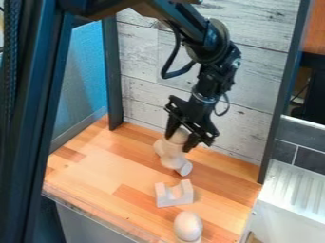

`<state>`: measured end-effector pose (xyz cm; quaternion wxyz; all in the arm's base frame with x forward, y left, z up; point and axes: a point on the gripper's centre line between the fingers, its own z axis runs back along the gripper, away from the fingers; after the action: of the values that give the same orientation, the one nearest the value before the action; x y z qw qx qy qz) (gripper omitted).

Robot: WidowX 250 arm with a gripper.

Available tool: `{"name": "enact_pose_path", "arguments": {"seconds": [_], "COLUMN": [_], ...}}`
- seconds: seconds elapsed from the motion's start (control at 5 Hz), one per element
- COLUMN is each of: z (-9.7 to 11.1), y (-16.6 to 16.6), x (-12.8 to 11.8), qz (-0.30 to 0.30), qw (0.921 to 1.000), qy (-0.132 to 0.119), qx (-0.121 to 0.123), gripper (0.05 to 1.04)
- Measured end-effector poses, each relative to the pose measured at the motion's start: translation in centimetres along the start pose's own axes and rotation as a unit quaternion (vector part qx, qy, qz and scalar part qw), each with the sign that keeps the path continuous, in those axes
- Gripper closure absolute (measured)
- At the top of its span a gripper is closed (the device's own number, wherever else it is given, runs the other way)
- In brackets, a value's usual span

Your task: Put the cup and ball on top of the arch

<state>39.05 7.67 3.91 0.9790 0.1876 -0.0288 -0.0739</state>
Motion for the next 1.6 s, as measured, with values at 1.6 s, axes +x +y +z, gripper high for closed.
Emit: {"name": "enact_pose_path", "arguments": {"seconds": [1.6], "z": [-0.5], "y": [-1.1], "x": [-2.6], "qz": [-0.026], "qw": [0.9982], "qy": [-0.014], "qx": [-0.052], "gripper": [0.459]}}
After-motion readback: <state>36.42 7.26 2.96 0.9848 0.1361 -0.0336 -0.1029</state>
